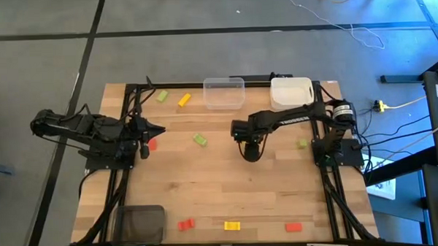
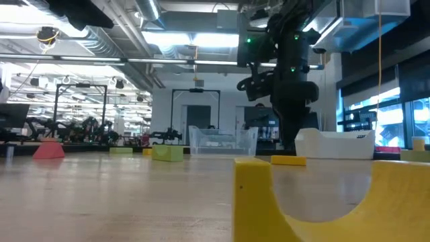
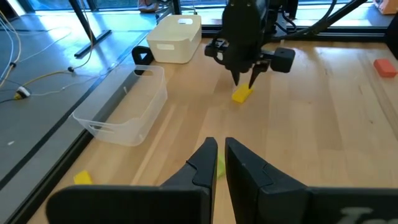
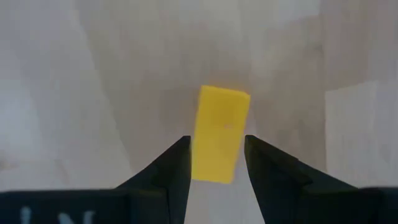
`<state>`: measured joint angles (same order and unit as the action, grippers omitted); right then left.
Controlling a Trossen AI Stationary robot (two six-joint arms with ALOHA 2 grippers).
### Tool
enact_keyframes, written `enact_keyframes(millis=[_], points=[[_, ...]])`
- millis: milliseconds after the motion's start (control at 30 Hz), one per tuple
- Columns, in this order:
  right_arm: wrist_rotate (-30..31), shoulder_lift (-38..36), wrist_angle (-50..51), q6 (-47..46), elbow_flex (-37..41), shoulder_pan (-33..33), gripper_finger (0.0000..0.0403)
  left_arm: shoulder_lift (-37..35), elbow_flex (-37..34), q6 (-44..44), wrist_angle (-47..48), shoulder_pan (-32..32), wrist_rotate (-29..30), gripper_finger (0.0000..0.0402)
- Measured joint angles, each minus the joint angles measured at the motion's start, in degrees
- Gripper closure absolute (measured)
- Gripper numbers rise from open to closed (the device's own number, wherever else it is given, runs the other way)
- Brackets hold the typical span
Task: Sort & place blocks by color
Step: Put the middle yellow block into the transparent bin
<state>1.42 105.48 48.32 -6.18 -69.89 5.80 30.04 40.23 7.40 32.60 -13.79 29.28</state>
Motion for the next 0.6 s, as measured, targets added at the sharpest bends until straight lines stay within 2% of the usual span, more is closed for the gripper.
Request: enact_keyframes(millis=[167, 333, 600], points=[[-0.64, 0.99, -0.14, -2.25, 0.00, 1.24, 0.0252, 0.00, 0.00, 0.00, 0.00, 0.01, 0.00, 0.0376], [-4.52, 2.16, -0.50, -4.05, 0.00, 2.53, 0.0252, 0.00, 0.00, -0.04, 0.00, 0.01, 0.00, 0.0376], [-4.16, 2.22, -0.51, -4.01, 0.00, 3.80, 0.0252, 0.00, 0.00, -0.06, 0.00, 0.01, 0.00, 0.0376]])
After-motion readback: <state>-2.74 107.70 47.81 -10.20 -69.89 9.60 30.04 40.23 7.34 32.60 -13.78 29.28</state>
